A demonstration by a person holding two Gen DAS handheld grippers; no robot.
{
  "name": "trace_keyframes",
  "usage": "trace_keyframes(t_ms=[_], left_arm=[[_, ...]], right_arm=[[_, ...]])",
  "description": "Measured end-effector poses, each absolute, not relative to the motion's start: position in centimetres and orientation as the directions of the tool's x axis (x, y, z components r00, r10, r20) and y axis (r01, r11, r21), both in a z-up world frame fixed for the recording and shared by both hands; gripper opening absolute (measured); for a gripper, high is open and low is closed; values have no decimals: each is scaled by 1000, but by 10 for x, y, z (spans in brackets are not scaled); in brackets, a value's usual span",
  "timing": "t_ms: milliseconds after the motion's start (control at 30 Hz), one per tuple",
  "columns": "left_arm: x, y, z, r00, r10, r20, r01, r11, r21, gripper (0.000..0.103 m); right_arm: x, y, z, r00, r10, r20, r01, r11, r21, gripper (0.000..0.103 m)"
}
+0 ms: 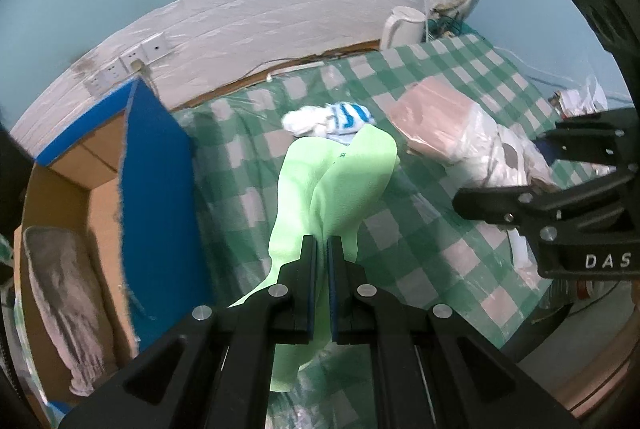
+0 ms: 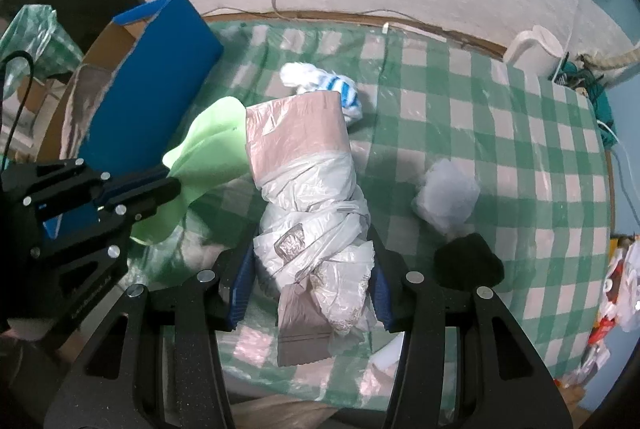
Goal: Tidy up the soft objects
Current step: 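Carry the green cloth with the left gripper while the right carries the white plastic bag over the box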
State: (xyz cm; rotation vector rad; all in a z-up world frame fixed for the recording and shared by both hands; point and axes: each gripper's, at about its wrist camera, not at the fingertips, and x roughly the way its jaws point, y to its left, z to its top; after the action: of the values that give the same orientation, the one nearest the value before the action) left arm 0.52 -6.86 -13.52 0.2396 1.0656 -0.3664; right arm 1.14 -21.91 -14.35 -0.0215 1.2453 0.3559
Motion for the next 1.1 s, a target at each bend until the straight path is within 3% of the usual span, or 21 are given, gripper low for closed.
trace_keyframes(t_ms=[800,1100], left_arm=[[3,36,-78,534,-162,-830,219,975,-49,5],[-7,79,-71,577,-110,-809,158,987,-22,5]], right_arm=[[24,-124,-90,313,317,-895,-415,893,171,50],[29,-73,-78,314,330,-890,-475,866,154,50]])
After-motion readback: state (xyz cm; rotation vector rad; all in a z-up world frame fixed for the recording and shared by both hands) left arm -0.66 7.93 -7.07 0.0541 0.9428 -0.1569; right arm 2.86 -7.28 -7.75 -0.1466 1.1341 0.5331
